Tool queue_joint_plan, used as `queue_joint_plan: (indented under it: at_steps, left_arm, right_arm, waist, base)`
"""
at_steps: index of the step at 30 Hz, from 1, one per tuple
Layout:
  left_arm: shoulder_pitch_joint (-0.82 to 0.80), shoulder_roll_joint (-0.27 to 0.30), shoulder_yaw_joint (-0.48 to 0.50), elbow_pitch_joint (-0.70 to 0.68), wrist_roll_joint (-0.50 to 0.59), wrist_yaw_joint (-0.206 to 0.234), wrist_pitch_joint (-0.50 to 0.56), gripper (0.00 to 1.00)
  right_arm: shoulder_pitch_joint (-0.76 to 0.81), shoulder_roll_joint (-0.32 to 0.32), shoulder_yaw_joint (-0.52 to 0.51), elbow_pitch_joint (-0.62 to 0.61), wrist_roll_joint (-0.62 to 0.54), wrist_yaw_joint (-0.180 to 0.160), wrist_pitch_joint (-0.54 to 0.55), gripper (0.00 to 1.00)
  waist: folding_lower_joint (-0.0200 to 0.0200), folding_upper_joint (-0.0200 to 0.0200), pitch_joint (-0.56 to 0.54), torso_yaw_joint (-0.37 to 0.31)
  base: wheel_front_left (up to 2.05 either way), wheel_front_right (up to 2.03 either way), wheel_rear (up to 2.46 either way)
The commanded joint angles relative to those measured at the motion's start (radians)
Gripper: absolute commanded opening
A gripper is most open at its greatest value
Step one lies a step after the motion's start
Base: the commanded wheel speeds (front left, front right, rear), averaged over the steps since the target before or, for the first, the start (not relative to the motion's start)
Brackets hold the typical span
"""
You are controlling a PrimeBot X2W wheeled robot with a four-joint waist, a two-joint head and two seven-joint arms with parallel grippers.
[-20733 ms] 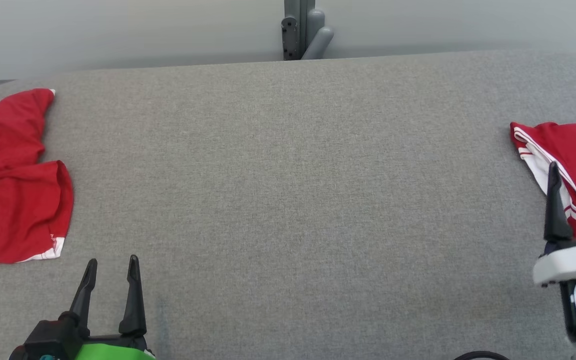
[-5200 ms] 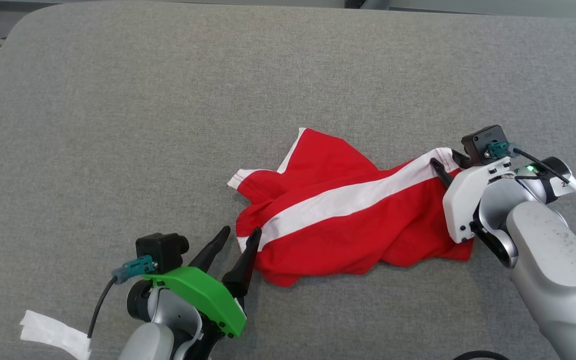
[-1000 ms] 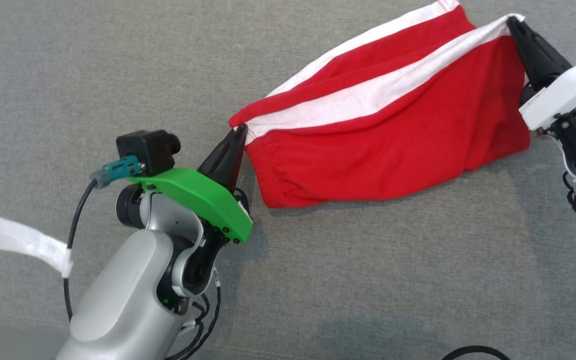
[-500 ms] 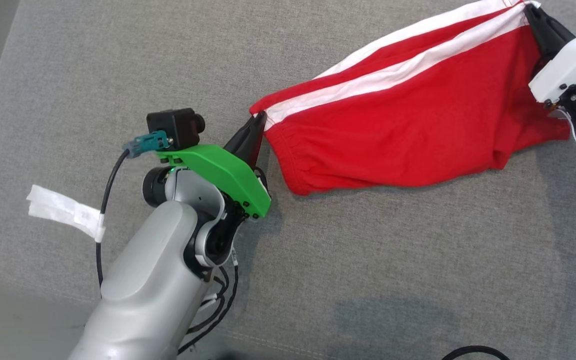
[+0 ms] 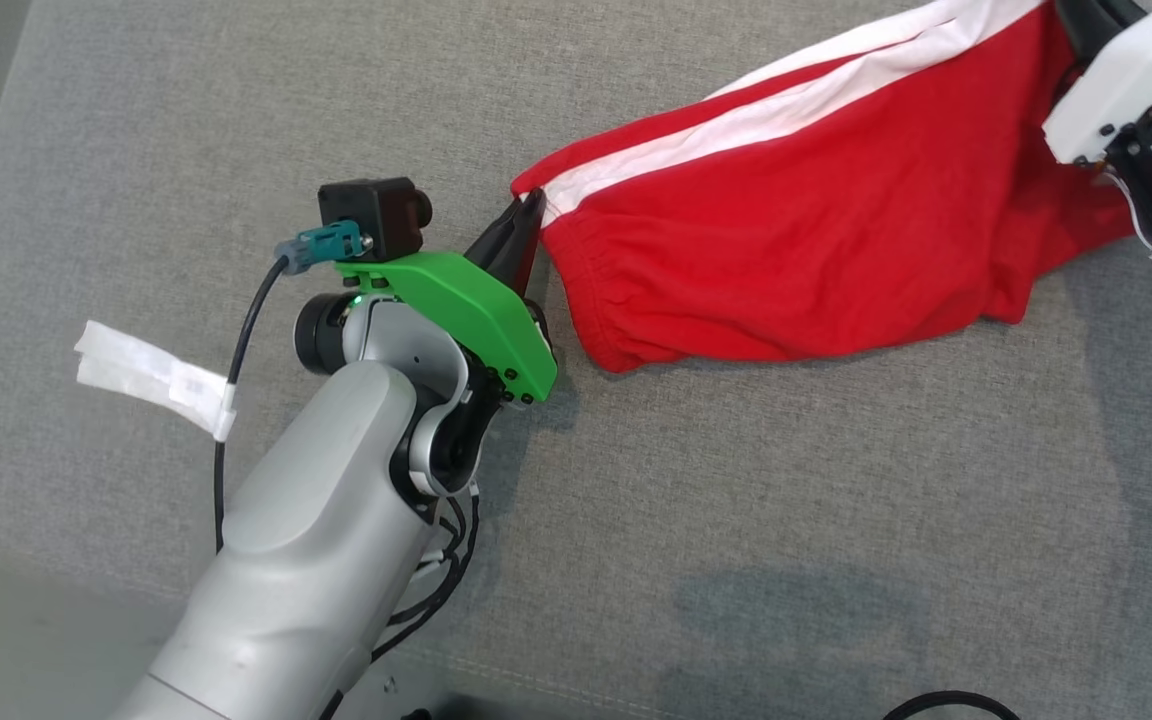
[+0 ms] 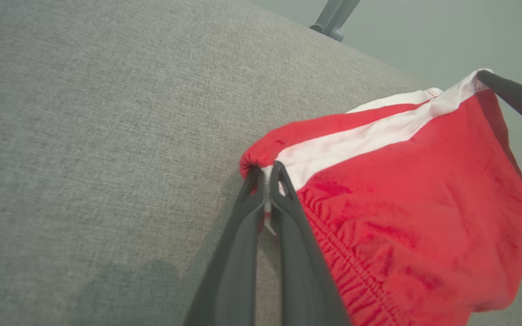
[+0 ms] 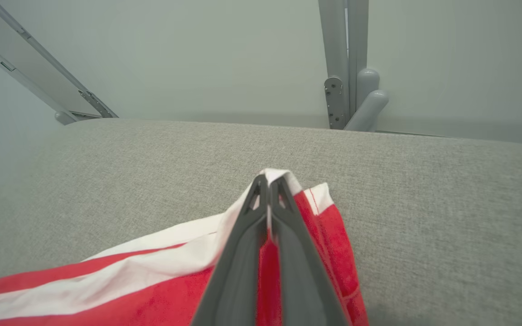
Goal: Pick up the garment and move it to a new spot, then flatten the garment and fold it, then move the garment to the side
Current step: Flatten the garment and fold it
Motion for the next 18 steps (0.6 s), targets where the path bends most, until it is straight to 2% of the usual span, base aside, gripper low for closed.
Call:
queue_joint_plan:
  at_steps: [1,2,3,5,6,8,9,14,15,18]
  left_arm:
    - [-0.025,0.004,-0.004,0.005,0.016,-0.007,-0.008,0.14]
    - [-0.027,0.003,-0.011,0.013,0.017,-0.011,-0.006,0.27]
    - [-0.028,0.002,-0.014,0.018,0.018,-0.016,-0.005,0.33]
    - [-0.039,0.003,-0.014,0.024,0.02,-0.019,-0.013,0.52]
    - [-0.041,0.003,-0.014,0.028,0.021,-0.023,-0.017,0.8]
    - [-0.035,0.012,-0.015,0.035,0.025,-0.026,-0.023,0.84]
    - [-0.02,0.032,-0.018,0.031,0.039,-0.025,-0.031,1.0]
    - [0.036,0.104,-0.033,-0.062,0.075,-0.01,-0.047,1.0]
    - [0.068,0.144,-0.037,-0.122,0.099,0.003,-0.064,1.0]
    - [0.13,0.189,-0.041,-0.219,0.14,0.035,-0.1,1.0]
  right_arm:
    - [-0.019,0.0,0.009,-0.007,-0.004,0.0,-0.008,0.7]
    - [-0.022,0.003,0.025,-0.01,-0.005,0.0,-0.006,1.0]
    - [-0.026,0.0,0.042,-0.016,-0.007,0.0,0.004,1.0]
    - [-0.038,-0.019,0.087,-0.033,-0.02,0.0,0.03,1.0]
    - [-0.042,-0.033,0.114,-0.053,-0.027,0.0,0.04,1.0]
    - [-0.028,-0.049,0.153,-0.093,-0.003,0.0,0.075,1.0]
    - [-0.002,-0.068,0.181,-0.152,0.048,0.0,0.128,1.0]
    - [0.041,-0.149,0.207,-0.297,0.114,0.0,0.273,1.0]
    - [0.051,-0.169,0.196,-0.334,0.102,0.0,0.295,1.0]
    - [0.076,-0.179,0.175,-0.344,0.067,0.0,0.317,1.0]
  waist:
    - [0.0,0.0,0.004,-0.004]
    - [0.0,0.0,0.007,-0.007]
    - [0.0,0.0,0.01,-0.011]
    - [0.0,0.0,0.011,-0.02]
    - [0.0,0.0,0.007,-0.024]
    - [0.0,0.0,-0.009,-0.035]
    - [0.0,0.0,-0.027,-0.051]
    - [0.0,0.0,-0.048,-0.092]
    - [0.0,0.0,-0.05,-0.101]
    - [0.0,0.0,-0.055,-0.102]
  base:
    - [0.0,0.0,0.0]
    - [0.0,0.0,0.0]
    - [0.0,0.0,0.0]
    - [0.0,0.0,0.0]
    - [0.0,0.0,0.0]
    - [0.0,0.0,0.0]
    - [0.0,0.0,0.0]
    - [0.0,0.0,0.0]
    - [0.0,0.0,0.0]
    - [0.0,0.0,0.0]
